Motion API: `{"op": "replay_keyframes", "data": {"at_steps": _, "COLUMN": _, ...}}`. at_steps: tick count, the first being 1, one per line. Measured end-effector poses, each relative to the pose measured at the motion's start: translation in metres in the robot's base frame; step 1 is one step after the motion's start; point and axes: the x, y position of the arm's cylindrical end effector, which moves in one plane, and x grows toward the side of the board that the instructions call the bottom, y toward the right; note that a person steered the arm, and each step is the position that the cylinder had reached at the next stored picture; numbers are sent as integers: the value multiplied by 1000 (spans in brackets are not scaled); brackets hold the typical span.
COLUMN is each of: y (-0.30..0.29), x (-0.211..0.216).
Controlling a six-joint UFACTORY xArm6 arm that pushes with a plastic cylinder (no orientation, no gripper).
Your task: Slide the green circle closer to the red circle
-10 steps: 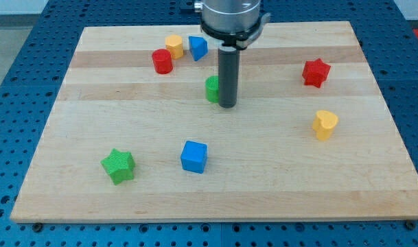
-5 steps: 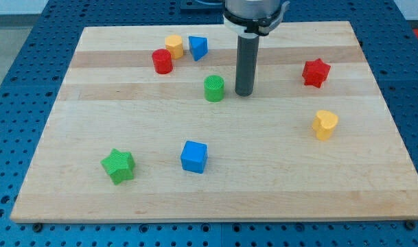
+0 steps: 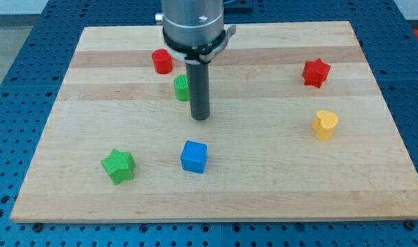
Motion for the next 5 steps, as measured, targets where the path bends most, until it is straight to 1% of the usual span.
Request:
{"op": "replay_keyframes", "data": {"at_steps": 1, "y": -1, "x": 0}}
{"op": "replay_keyframes", "data": {"at_steps": 2, "y": -5, "x": -18}}
{"op": "replay_keyframes", "data": {"at_steps": 3, "y": -24, "x": -48}}
{"op": "replay_keyframes", "data": {"at_steps": 5, "y": -24, "x": -50}}
